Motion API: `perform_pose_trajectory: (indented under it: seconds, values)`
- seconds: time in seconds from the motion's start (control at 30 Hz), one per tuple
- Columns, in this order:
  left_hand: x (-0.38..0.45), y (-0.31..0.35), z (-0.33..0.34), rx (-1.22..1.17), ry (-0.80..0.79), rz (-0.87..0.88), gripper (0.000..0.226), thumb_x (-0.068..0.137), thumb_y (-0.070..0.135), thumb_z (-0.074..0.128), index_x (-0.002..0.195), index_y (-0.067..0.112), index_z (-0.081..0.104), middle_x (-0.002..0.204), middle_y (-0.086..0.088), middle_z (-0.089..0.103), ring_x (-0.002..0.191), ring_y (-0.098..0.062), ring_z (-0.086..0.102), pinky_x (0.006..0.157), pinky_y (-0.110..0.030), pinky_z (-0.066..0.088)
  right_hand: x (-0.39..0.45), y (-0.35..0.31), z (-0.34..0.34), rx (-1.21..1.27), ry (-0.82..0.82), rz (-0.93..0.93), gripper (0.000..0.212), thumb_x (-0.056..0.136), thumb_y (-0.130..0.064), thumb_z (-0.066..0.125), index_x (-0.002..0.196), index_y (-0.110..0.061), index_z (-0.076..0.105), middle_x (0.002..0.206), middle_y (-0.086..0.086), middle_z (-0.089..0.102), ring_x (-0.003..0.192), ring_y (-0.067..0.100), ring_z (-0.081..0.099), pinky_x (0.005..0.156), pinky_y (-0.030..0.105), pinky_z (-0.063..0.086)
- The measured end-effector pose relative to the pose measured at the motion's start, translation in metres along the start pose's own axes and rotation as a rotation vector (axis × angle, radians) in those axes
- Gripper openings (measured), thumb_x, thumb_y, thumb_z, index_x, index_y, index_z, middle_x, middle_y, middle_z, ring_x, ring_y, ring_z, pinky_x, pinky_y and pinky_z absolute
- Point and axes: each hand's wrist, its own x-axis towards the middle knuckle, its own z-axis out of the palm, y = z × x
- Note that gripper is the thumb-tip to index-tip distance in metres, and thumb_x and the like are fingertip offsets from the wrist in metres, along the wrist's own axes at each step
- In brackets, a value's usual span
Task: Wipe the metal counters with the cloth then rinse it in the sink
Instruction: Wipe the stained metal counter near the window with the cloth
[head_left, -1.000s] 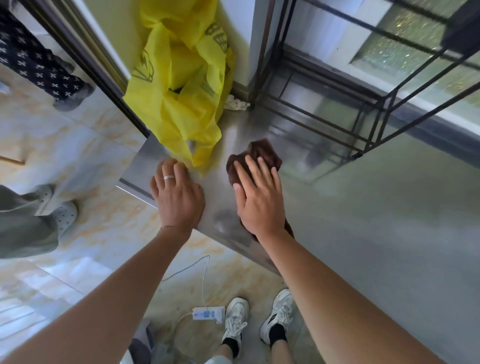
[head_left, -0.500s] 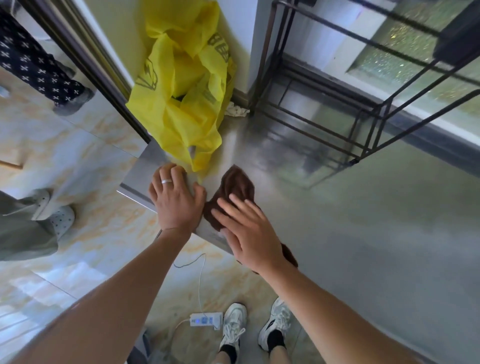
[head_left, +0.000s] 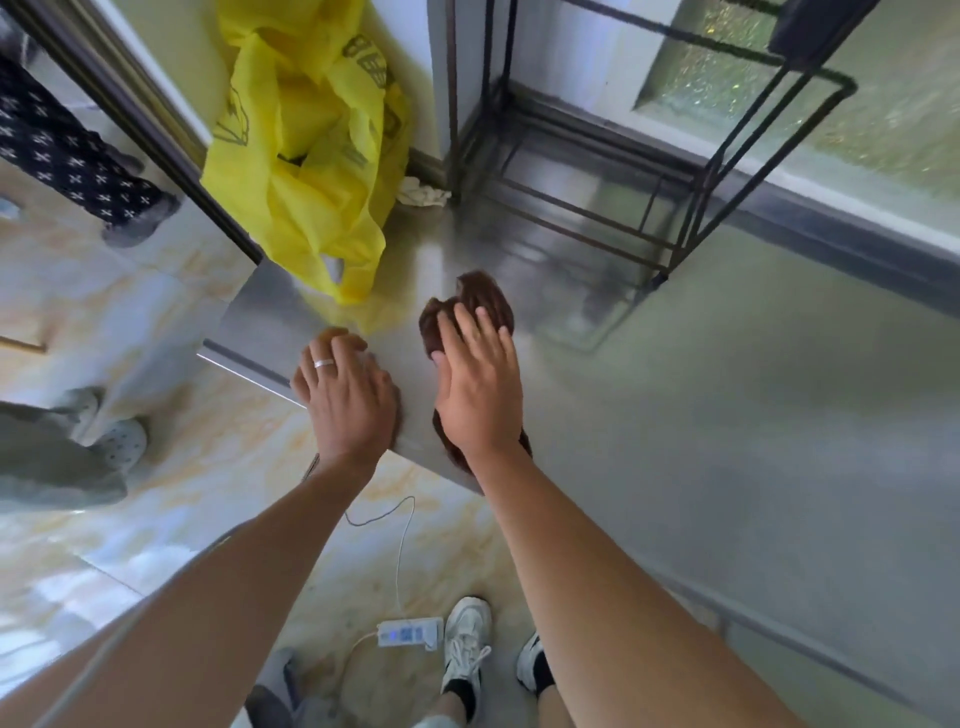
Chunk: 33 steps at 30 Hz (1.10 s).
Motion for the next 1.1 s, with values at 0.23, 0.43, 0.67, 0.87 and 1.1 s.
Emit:
perform_pose_trajectory:
  seconds: [0.23,0.43,0.67,0.87,1.1]
  values:
    - [-0.068,0.082,0.025,-0.027,-0.159,0.289,0.029,0.081,0.020,0.046,0.106,0.009,0.055,0.122,-0.010,0.050,0.106,-0.032,0.045,0.095,-0.047,0.036,-0.043,0.103,-0.060,-0.141,0.078,0.219,0.043,0.108,-0.029,0.038,0.147,-0.017,0.052,0.157,0.003,0.046,0.150,0.026,0.035,0.124,0.044,0.024]
    - [-0.118,0.147,0.051,-0.069,-0.233,0.421,0.025,0.082,0.016,0.050,0.106,0.012,0.055,0.121,-0.007,0.051,0.106,-0.029,0.045,0.092,-0.043,0.034,-0.093,0.178,-0.114,-0.200,0.135,0.363,0.043,0.108,-0.027,0.038,0.148,-0.016,0.051,0.157,0.004,0.046,0.150,0.026,0.035,0.124,0.044,0.024]
    - [-0.171,0.212,0.075,-0.138,-0.322,0.545,0.026,0.080,0.010,0.057,0.105,0.012,0.056,0.124,-0.005,0.051,0.110,-0.027,0.045,0.096,-0.040,0.031,-0.152,0.244,-0.166,-0.245,0.130,0.488,0.045,0.109,-0.029,0.034,0.150,-0.018,0.047,0.160,0.003,0.042,0.152,0.025,0.030,0.124,0.044,0.023]
    - [-0.229,0.265,0.096,-0.194,-0.390,0.618,0.023,0.081,0.011,0.050,0.103,0.012,0.057,0.121,-0.004,0.052,0.108,-0.027,0.049,0.095,-0.041,0.036,-0.190,0.279,-0.197,-0.244,0.141,0.517,0.045,0.109,-0.029,0.035,0.151,-0.018,0.046,0.160,0.002,0.041,0.153,0.023,0.029,0.124,0.043,0.024]
    - [-0.277,0.325,0.119,-0.204,-0.433,0.666,0.022,0.081,0.008,0.052,0.102,0.012,0.058,0.119,-0.004,0.055,0.108,-0.026,0.050,0.097,-0.038,0.035,-0.236,0.335,-0.239,-0.262,0.186,0.577,0.045,0.109,-0.029,0.036,0.150,-0.017,0.048,0.159,0.003,0.043,0.152,0.024,0.031,0.125,0.042,0.023]
